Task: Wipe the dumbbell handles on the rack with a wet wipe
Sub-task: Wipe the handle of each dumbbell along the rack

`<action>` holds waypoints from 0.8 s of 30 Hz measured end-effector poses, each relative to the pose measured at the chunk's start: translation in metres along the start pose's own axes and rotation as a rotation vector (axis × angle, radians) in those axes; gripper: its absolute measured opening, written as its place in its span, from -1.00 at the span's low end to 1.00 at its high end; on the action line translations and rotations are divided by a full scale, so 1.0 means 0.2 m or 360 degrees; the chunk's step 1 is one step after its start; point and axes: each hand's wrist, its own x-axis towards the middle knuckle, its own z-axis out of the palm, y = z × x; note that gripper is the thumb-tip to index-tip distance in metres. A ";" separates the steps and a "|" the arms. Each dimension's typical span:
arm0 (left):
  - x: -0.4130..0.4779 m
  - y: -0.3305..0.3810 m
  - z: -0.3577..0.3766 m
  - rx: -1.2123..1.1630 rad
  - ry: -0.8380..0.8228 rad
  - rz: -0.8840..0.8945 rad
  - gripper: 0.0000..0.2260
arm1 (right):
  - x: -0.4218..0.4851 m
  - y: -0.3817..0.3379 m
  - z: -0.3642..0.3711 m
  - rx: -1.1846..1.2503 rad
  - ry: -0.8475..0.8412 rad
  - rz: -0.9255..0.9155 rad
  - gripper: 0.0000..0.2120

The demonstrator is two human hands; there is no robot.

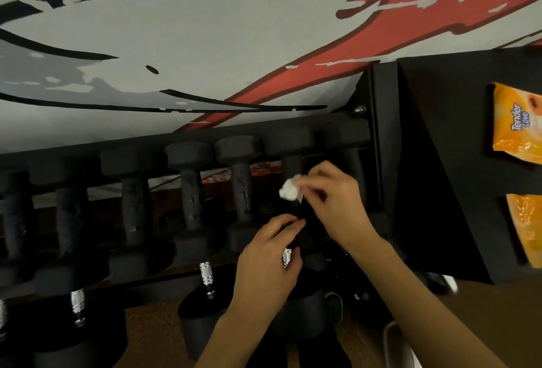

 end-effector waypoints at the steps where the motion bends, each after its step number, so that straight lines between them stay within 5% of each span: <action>1: 0.00 0.00 0.00 0.0014 -0.0008 -0.0014 -0.58 | -0.04 0.00 0.00 -0.0030 -0.0111 -0.0053 -0.88; 4: 0.00 0.01 0.00 0.0032 -0.0025 -0.0039 -0.58 | -0.08 0.00 0.01 -0.0122 -0.0275 -0.0135 -0.92; 14: -0.01 0.00 -0.03 -0.0035 -0.0070 0.0025 -0.58 | 0.17 -0.05 0.07 -0.0454 0.0070 -0.0078 -0.87; 24: -0.01 -0.02 -0.04 -0.0097 -0.0131 0.0044 -0.56 | 0.02 -0.01 -0.05 -0.0209 -0.0581 -0.0119 -0.81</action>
